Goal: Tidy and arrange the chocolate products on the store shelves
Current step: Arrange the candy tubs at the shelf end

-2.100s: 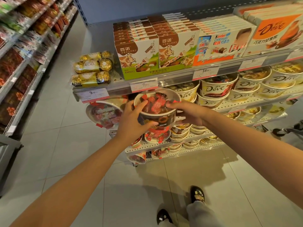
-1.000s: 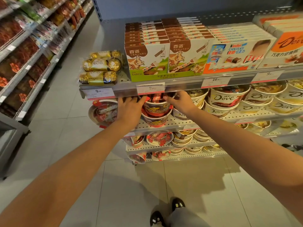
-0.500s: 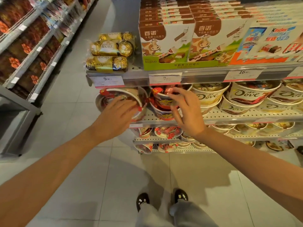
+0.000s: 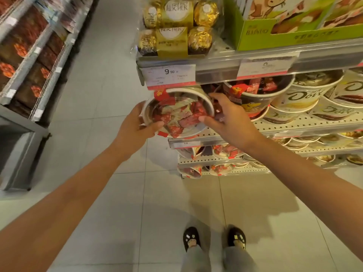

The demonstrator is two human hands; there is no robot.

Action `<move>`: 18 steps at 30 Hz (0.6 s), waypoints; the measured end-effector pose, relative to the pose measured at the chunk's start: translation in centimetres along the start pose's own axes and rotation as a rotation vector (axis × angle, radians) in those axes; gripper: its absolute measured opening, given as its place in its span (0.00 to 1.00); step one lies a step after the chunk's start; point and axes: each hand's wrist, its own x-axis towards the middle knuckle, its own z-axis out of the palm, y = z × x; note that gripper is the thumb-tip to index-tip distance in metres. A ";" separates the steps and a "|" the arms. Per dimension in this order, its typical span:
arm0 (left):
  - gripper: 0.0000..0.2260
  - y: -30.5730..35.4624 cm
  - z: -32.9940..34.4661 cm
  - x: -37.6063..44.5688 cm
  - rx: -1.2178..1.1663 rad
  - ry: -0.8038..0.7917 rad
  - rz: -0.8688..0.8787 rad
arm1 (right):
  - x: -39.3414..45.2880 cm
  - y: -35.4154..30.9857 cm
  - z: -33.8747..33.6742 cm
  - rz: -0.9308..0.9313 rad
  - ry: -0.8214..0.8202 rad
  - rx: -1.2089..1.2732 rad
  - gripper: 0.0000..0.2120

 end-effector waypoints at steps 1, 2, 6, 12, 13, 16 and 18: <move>0.25 -0.2 0.0 0.1 -0.021 -0.021 0.026 | 0.0 0.0 0.2 0.002 -0.036 0.028 0.29; 0.24 -0.2 -0.1 0.1 -0.029 -0.034 0.047 | 0.0 0.2 0.4 -0.005 -0.064 0.046 0.30; 0.21 -0.7 -0.1 -0.1 -0.042 -0.025 0.108 | 0.5 1.3 0.5 -0.097 -0.100 0.035 0.32; 0.15 -1.3 1.0 -2.0 0.000 0.019 0.191 | -0.1 3.0 0.3 -0.199 -0.157 0.207 0.27; 0.15 -1.5 1.2 -2.4 0.004 0.032 0.191 | -0.2 3.1 0.2 -0.217 -0.152 0.209 0.26; 0.15 -2.1 1.6 -3.8 -0.013 0.061 0.174 | -1.0 3.0 0.0 -0.257 -0.137 0.174 0.26; 0.13 -2.4 1.6 -4.7 -0.035 0.081 0.163 | -1.7 2.6 -0.1 -0.284 -0.129 0.147 0.27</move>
